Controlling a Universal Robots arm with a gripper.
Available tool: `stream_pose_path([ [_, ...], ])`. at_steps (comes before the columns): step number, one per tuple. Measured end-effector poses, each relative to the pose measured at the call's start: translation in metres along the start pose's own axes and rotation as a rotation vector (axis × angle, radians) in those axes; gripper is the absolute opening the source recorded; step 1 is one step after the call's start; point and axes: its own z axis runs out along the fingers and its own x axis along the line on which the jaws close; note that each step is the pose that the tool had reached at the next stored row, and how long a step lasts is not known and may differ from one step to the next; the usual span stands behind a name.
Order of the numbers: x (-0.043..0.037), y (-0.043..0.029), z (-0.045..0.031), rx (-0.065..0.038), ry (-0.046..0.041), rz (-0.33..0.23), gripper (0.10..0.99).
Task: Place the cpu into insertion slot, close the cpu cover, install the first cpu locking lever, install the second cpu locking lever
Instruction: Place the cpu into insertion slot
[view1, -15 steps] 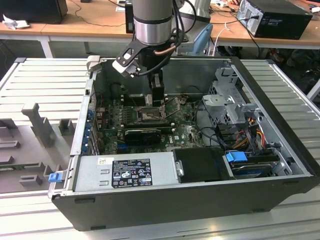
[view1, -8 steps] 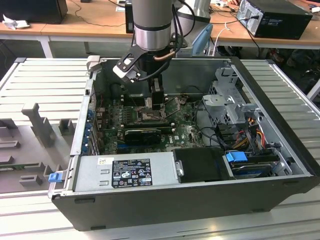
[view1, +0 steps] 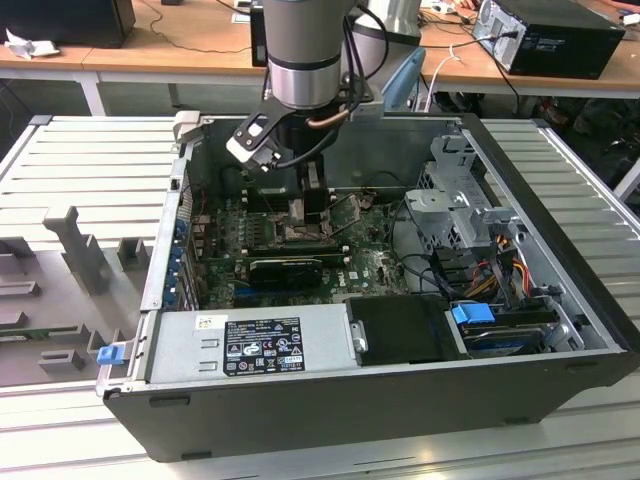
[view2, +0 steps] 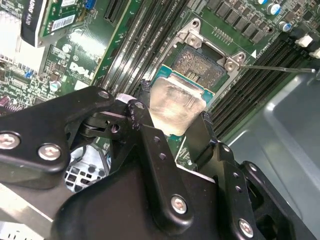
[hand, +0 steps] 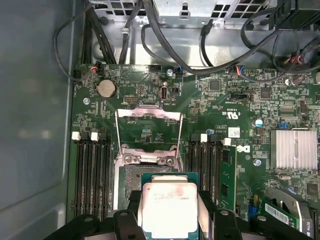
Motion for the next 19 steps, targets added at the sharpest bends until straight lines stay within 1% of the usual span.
stream_pose_path([
  [3,0.0013,-0.0005,0.0064,0.0,-0.0001,0.0,0.529],
  [5,0.0081,-0.0009,0.0132,0.0,0.0002,0.0,0.529],
  [10,0.0087,-0.0041,0.0185,0.0,-0.0012,0.019,0.529],
  [13,0.0094,-0.0064,0.0221,0.0,-0.0013,0.019,0.529],
  [16,0.0119,-0.0082,0.0293,0.0,-0.001,0.019,0.529],
  [18,0.0156,-0.0089,0.0354,0.0,-0.0011,0.019,0.529],
  [19,0.0157,-0.0095,0.0365,0.0,-0.0013,0.022,0.529],
])
